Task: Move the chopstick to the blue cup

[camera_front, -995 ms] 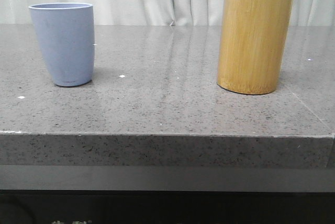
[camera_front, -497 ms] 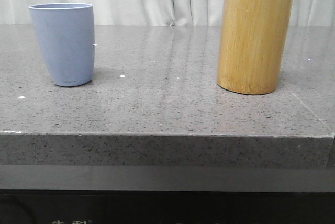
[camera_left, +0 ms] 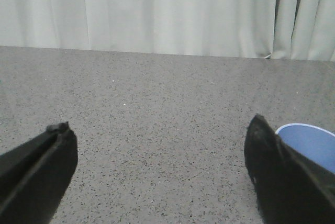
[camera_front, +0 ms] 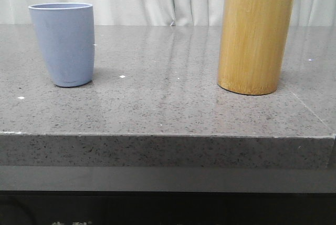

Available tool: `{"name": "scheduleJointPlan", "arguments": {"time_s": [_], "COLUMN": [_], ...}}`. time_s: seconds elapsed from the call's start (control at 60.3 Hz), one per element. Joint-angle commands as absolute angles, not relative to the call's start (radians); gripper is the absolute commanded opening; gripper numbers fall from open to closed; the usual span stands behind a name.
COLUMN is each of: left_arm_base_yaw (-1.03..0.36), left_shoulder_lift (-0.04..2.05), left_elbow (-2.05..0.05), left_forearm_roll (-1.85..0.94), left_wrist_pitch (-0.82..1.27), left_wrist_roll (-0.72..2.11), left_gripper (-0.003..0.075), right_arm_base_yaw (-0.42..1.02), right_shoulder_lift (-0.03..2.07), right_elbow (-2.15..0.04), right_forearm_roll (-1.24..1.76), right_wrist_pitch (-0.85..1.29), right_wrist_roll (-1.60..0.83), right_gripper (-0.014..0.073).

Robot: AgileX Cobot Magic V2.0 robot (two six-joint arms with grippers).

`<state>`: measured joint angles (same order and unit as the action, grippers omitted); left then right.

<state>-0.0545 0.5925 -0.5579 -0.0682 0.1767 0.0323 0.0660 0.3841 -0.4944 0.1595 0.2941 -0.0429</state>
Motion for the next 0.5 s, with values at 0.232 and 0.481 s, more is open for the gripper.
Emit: {"name": "scheduleJointPlan", "arguments": {"time_s": [0.232, 0.481], "left_arm_base_yaw": [-0.232, -0.405], "left_shoulder_lift": [0.942, 1.190], "left_elbow": [-1.027, -1.321], "left_forearm_roll": [-0.067, -0.067], "left_wrist_pitch": [0.514, 0.777], "left_wrist_roll": [0.069, 0.070], "left_gripper": [0.0641, 0.0641], "right_arm_base_yaw": [0.065, 0.065], "right_shoulder_lift": [0.395, 0.395], "right_elbow": [-0.528, -0.528], "right_forearm_roll": [0.164, 0.164], "right_wrist_pitch": [0.223, 0.228], "right_wrist_roll": [-0.046, -0.046], "right_gripper": [0.0643, 0.0643]}}
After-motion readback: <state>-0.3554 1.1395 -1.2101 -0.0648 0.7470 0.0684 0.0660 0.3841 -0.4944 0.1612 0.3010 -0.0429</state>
